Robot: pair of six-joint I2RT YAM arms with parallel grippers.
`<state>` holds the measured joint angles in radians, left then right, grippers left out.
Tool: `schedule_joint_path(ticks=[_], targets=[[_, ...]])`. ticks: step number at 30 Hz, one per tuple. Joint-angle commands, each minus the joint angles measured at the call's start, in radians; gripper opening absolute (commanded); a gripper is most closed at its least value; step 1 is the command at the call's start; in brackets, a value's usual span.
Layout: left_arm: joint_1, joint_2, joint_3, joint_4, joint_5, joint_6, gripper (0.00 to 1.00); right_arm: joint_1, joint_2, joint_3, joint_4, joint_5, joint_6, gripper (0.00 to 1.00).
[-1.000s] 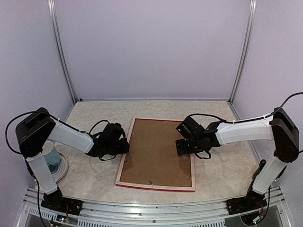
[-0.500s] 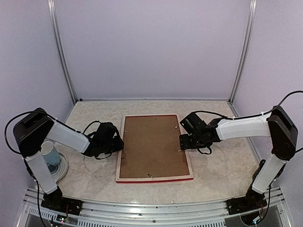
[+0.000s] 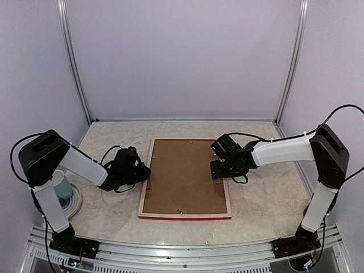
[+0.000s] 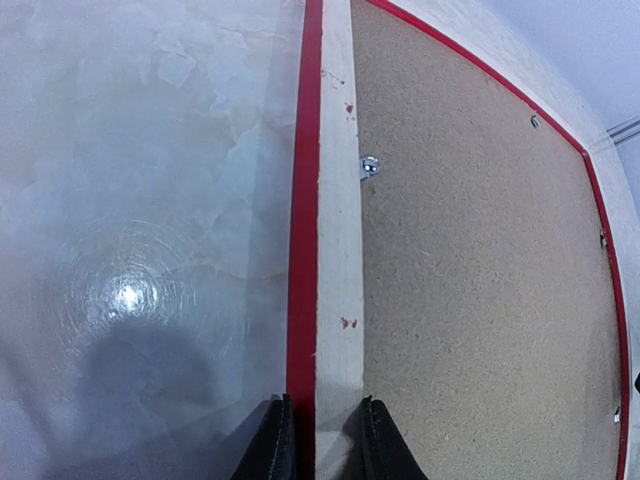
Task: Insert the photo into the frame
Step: Adjust the photo frame at the center of the board.
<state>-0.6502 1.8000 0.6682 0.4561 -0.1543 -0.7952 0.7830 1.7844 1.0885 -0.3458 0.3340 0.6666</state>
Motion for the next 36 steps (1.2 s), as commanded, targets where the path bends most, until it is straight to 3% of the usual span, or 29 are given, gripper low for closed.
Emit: schedule_joint_path(ticks=[1,10,21,29,36], targets=[[-0.002,0.078,-0.008,-0.211,0.078,-0.034,0.0,-0.005,-0.007,-0.01,0.002,-0.013,0.0,0.74],[-0.015,0.13,0.063,-0.279,0.04,-0.019,0.0,-0.005,-0.037,-0.087,0.034,-0.017,0.004,0.74],[-0.027,0.019,0.018,-0.243,0.051,-0.038,0.0,-0.036,-0.062,-0.119,0.146,-0.043,-0.082,0.75],[-0.032,-0.092,-0.088,-0.045,0.12,0.03,0.0,-0.04,-0.077,-0.153,0.189,-0.062,-0.096,0.75],[-0.032,-0.121,-0.088,-0.064,0.067,0.032,0.0,-0.042,-0.111,-0.184,0.198,-0.076,-0.091,0.76]])
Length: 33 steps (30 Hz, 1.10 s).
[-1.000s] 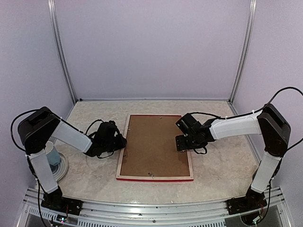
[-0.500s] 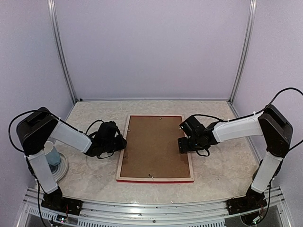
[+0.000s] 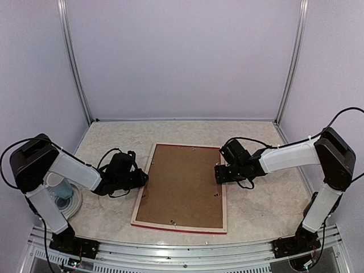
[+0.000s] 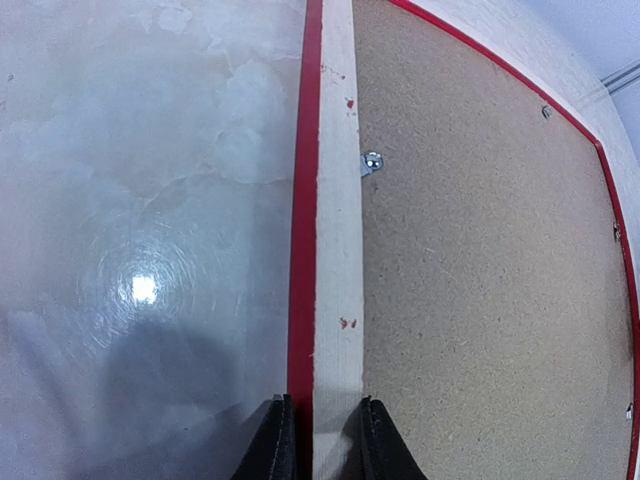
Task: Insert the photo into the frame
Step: Adjust the photo frame at the center of the board.
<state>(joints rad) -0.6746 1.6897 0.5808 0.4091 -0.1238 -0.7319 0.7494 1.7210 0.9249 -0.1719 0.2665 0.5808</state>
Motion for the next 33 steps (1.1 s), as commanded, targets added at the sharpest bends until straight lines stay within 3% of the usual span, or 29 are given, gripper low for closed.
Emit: schedule_joint_path(ticks=[1,18,29,33], targets=[[-0.008,-0.009,-0.004,-0.008,0.04,-0.032,0.0,-0.009,-0.047,-0.018,0.018,-0.012,-0.002,0.76],[-0.008,-0.008,0.009,-0.016,0.072,-0.045,0.0,-0.028,0.118,0.086,0.078,-0.11,-0.041,0.75],[0.0,0.074,0.065,-0.08,0.107,-0.049,0.0,-0.08,0.185,0.198,0.064,-0.163,-0.12,0.75],[0.014,0.105,0.067,-0.074,0.143,-0.063,0.05,-0.1,0.19,0.205,0.065,-0.182,-0.13,0.75]])
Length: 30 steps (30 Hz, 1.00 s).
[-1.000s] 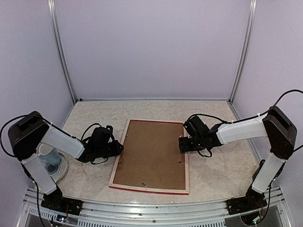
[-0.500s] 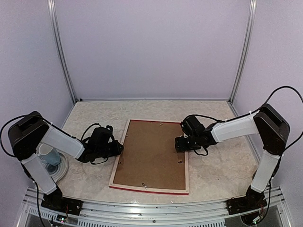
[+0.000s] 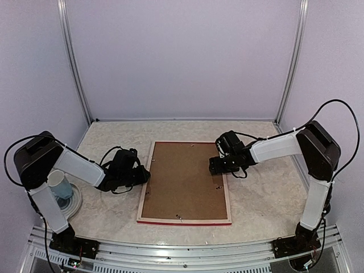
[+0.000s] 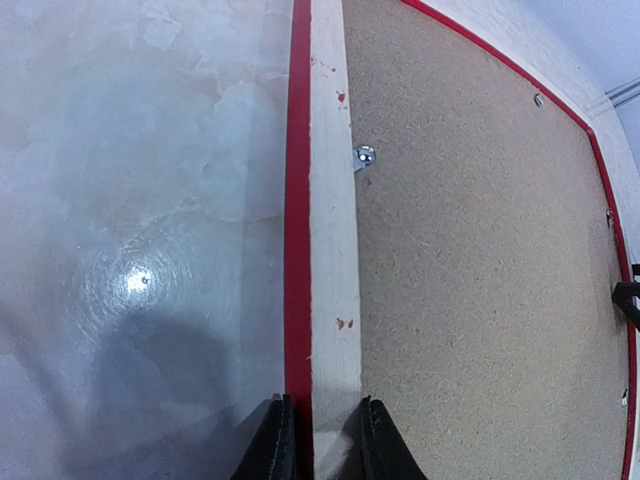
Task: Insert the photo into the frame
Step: Adjust the photo frame at the center of the board, then press the fastener onto the backboard.
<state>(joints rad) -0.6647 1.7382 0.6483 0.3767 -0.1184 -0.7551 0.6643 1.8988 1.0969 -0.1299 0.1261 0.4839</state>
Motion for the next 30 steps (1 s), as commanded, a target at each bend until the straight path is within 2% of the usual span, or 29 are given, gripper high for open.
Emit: schedule_joint_path(ticks=[1,17,25,30], targets=[[0.006,0.059,-0.002,-0.041,0.139,-0.042,0.06,-0.017,0.014,0.034,0.023,-0.043,-0.035,0.75],[0.02,0.037,-0.015,-0.035,0.158,-0.033,0.29,-0.045,0.021,0.051,0.005,-0.068,-0.072,0.75],[0.03,0.05,-0.015,-0.023,0.184,-0.028,0.31,-0.066,0.032,0.054,0.008,-0.095,-0.088,0.75],[0.037,0.093,0.04,-0.13,0.139,-0.015,0.3,-0.071,0.046,0.075,-0.007,-0.124,-0.125,0.75]])
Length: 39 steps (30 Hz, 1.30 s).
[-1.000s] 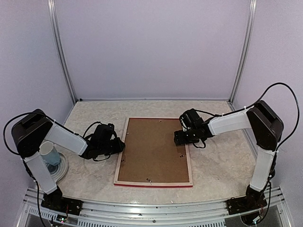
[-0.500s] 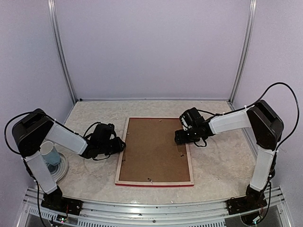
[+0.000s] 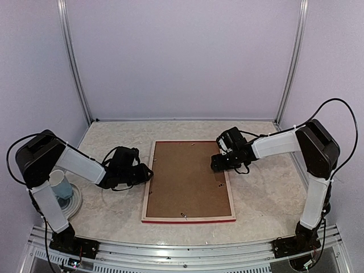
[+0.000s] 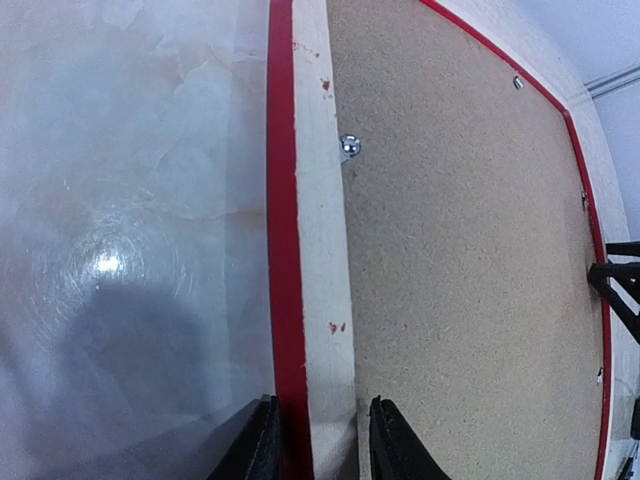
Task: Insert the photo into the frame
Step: Press the fastener onto the backboard.
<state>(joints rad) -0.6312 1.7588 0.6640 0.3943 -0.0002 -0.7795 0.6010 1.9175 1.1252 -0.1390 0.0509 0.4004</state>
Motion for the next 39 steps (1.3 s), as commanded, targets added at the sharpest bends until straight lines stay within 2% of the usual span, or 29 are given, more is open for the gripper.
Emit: schedule_joint_path(ticks=[1,7,10,17,24,39], targets=[[0.004,0.082,0.03,-0.159,0.016,0.01,0.29,-0.007,0.029,0.053,-0.004,-0.049,-0.049,0.75],[0.005,0.127,0.055,-0.195,0.013,0.01,0.16,-0.007,0.027,0.067,-0.026,-0.047,-0.062,0.75],[0.005,0.127,0.054,-0.213,-0.018,0.001,0.13,-0.007,0.013,0.063,-0.033,-0.046,-0.062,0.75],[0.011,0.125,0.045,-0.229,-0.051,-0.029,0.13,-0.007,-0.077,0.045,-0.11,-0.035,0.007,0.79],[0.014,0.141,0.042,-0.222,-0.038,-0.044,0.12,0.012,-0.201,-0.076,-0.122,-0.019,0.104,0.79],[0.014,0.141,0.031,-0.213,-0.019,-0.053,0.12,0.087,-0.204,-0.16,-0.187,0.157,0.163,0.78]])
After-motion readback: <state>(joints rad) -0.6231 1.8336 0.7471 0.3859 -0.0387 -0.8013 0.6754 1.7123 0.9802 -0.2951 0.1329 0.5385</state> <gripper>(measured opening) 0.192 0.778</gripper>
